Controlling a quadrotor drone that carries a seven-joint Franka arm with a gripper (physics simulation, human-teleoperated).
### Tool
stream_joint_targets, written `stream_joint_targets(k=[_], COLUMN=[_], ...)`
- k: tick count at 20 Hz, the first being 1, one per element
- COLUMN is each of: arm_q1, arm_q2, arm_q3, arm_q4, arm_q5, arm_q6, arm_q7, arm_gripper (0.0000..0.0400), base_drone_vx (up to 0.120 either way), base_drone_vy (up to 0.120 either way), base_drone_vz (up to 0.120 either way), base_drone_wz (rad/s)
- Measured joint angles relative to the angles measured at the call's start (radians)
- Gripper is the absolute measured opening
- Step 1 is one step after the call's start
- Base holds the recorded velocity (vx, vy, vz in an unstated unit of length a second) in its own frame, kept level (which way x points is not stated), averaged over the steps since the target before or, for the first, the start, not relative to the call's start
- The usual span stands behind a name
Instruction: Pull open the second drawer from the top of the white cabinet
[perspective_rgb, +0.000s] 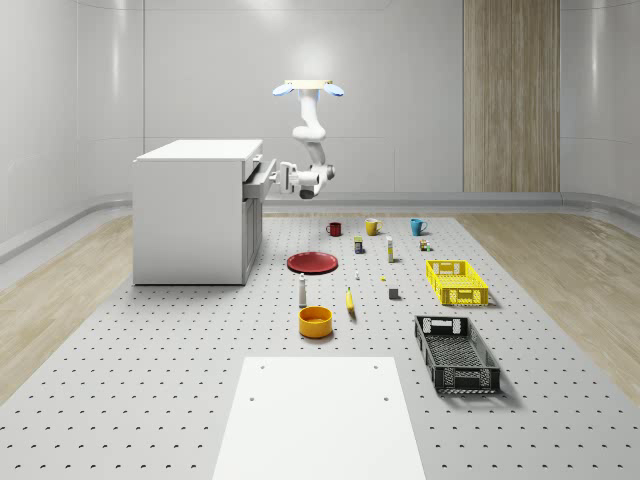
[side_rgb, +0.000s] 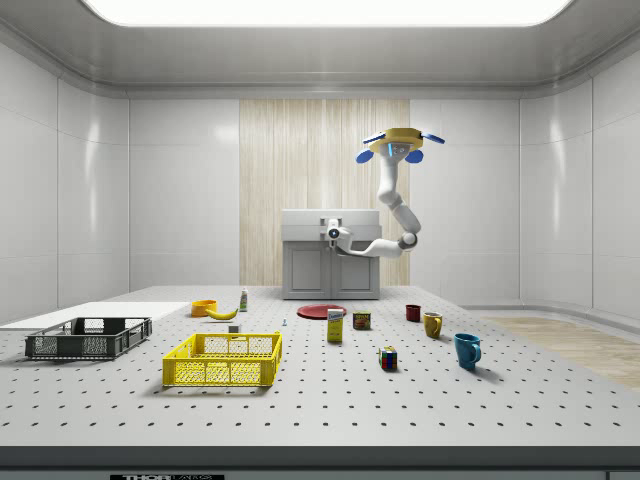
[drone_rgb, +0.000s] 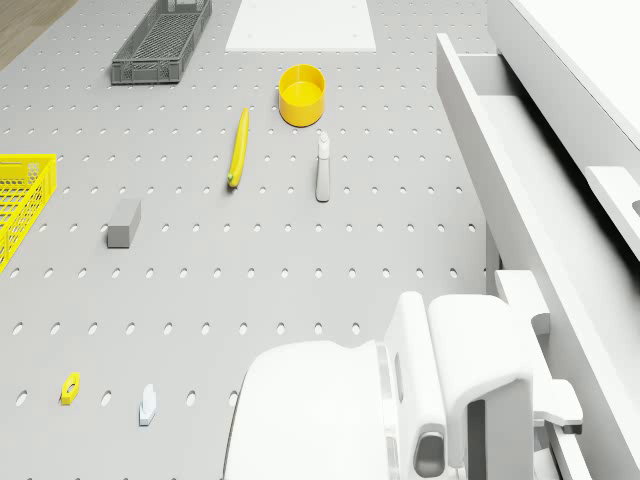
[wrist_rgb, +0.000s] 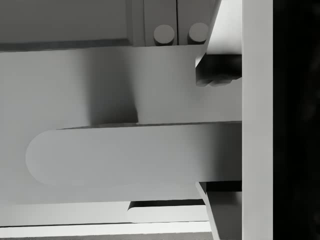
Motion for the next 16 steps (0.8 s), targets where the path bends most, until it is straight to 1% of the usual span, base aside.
stream_joint_targets(k=[1,2,5,6,9,10,12,16], arm_q1=[-0.003,-0.005,-0.011,-0.014,-0.027,-0.029,-0.033,-0.04], arm_q2=[0.003,0.002,-0.003,0.008,-0.001,-0.004,-0.009,-0.017], arm_q3=[-0.008,-0.013,-0.031,-0.043,-0.061,-0.067,-0.083,-0.121], arm_q4=[-0.005,-0.005,-0.006,-0.016,-0.011,-0.009,-0.006,0.002], arm_q5=[0.002,-0.001,-0.019,-0.015,-0.035,-0.042,-0.061,-0.1], arm_q6=[-0.008,-0.013,-0.03,-0.04,-0.063,-0.069,-0.082,-0.112], arm_q7=[-0.034,-0.033,-0.015,-0.075,-0.058,-0.05,-0.016,-0.012], arm_gripper=[0.0169,0.0158,0.0156,0.0144,0.0124,0.0123,0.0135,0.0146], base_drone_vx=[0.0,0.0,0.0,0.0,0.0,0.0,0.0,0.0], base_drone_vy=[0.0,0.0,0.0,0.0,0.0,0.0,0.0,0.0], base_drone_vz=[0.0,0.0,0.0,0.0,0.0,0.0,0.0,0.0], base_drone_wz=[0.0,0.0,0.0,0.0,0.0,0.0,0.0,0.0])
